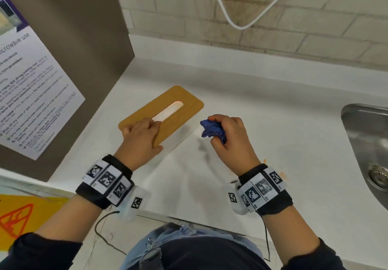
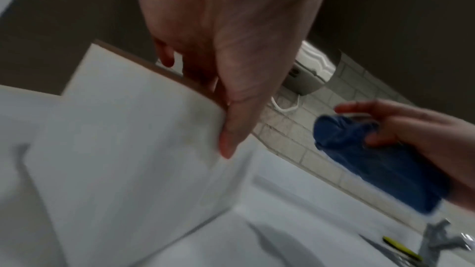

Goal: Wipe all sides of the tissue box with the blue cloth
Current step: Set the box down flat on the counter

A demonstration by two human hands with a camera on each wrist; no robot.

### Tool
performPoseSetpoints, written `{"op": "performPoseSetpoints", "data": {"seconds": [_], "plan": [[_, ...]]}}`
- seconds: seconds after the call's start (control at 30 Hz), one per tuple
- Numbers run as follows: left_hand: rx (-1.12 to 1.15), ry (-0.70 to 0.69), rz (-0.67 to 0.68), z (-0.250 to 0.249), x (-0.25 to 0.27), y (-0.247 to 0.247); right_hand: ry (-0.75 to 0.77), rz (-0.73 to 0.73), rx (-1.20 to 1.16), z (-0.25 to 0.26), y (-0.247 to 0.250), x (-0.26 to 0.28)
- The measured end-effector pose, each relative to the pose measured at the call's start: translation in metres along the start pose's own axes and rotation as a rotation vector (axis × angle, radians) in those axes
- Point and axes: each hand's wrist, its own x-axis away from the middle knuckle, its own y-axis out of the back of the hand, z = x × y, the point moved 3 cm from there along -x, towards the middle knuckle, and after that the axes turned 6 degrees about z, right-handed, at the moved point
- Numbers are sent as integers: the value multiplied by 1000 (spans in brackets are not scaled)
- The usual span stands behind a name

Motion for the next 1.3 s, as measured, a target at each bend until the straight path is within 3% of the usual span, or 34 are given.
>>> {"op": "performPoseSetpoints", "data": {"seconds": [0.17,0.33,0.43,0.53,0.67,0.73,0.87,1.0,1.1,1.23,1.3], "plan": [[-56,-75,80,45,-2,20,65,103,137,-11,-8,13],[-97,-38,-2,61,-11,34,85,233,229,-24,-19,35],[35,3,-43,41,-10,31,42,234,241,-39,-12,50],[177,-27,-24,2,-5,16,-137,74,249,-75,21,67],[88,-18,-1,-44,0,-9,-473,-216,347,-134,93,103],[65,-28,-21,-56,0,-17,-653,-290,472,-158,125,123],[33,-68,-4,-71,-11,-31,-895,-299,654,-198,167,161],[15,-57,-2,-86,-24,-38,-1047,-135,591,-225,173,183],[34,-43,-8,-90,-25,-35,-966,-93,659,-213,167,183],[122,-99,7,-85,-17,-23,-507,-217,599,-151,130,195],[117,-145,18,-68,-14,-18,-332,-110,533,-127,93,219]]}}
